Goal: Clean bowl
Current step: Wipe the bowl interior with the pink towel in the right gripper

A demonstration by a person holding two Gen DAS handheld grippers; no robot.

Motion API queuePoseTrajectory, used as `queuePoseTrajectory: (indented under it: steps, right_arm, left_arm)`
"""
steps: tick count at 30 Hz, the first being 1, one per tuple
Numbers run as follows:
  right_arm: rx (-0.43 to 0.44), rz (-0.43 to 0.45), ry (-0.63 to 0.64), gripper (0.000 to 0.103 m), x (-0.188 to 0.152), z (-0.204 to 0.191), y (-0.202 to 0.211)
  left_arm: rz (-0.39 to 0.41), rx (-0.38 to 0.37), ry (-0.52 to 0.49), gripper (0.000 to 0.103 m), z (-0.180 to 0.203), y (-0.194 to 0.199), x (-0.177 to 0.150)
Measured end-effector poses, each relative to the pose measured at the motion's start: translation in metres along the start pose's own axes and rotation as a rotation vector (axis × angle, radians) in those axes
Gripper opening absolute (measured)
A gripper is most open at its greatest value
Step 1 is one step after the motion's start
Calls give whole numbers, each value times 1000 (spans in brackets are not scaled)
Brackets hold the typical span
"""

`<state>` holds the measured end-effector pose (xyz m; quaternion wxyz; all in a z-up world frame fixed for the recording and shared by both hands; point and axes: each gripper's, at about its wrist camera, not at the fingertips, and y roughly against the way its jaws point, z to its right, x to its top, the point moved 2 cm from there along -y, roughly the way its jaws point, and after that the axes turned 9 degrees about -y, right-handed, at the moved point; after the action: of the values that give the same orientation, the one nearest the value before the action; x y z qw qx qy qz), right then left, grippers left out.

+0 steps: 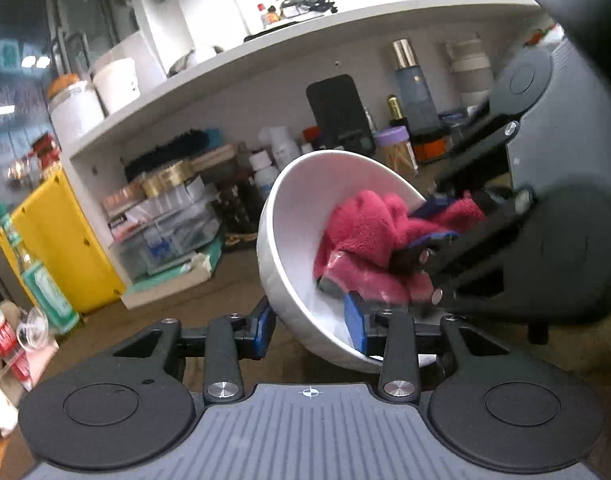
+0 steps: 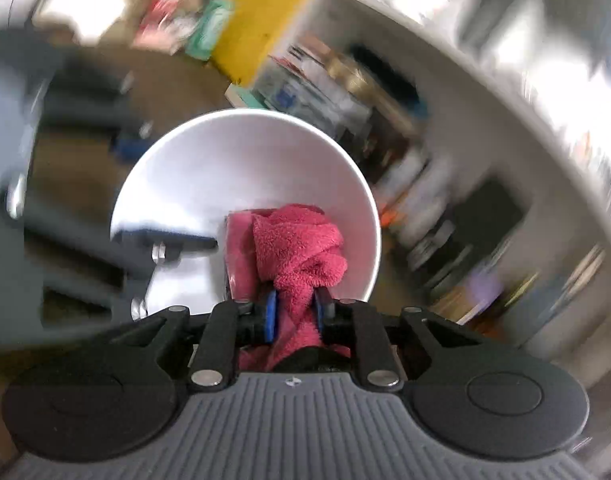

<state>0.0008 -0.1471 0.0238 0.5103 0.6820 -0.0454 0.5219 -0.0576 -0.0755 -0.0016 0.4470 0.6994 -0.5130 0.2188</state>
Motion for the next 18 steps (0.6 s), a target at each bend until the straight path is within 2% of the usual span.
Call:
queuePoseTrajectory:
  steps: [2, 5, 9, 10, 13, 14, 16, 18]
  right_arm:
    - [131, -39, -188, 19, -2, 20, 1]
    - [249, -69, -355, 19, -9, 34, 2]
    - [391, -53, -603, 19, -32, 55, -6]
    - [416, -42, -659, 19, -37, 59, -9]
    - [465, -13, -764, 19, -50, 65, -16]
    - [471, 0, -784, 19, -53, 66, -17]
    - [469, 34, -811, 19, -58, 63, -16]
    - [457, 58, -813, 19, -61, 62, -14]
  left_arm:
    - [-1, -1, 0, 37, 0, 0, 1]
    - [0, 4, 0, 35, 0, 0, 2]
    - [12, 16, 28, 34, 0, 1, 4]
    - [10, 25, 44, 36, -2, 2, 4]
    - [0, 52, 93, 58, -5, 3, 4]
    - [-17, 65, 146, 66, -9, 3, 4]
    - [-58, 44, 282, 69, -19, 1, 1]
    - [-97, 12, 389, 66, -26, -2, -1]
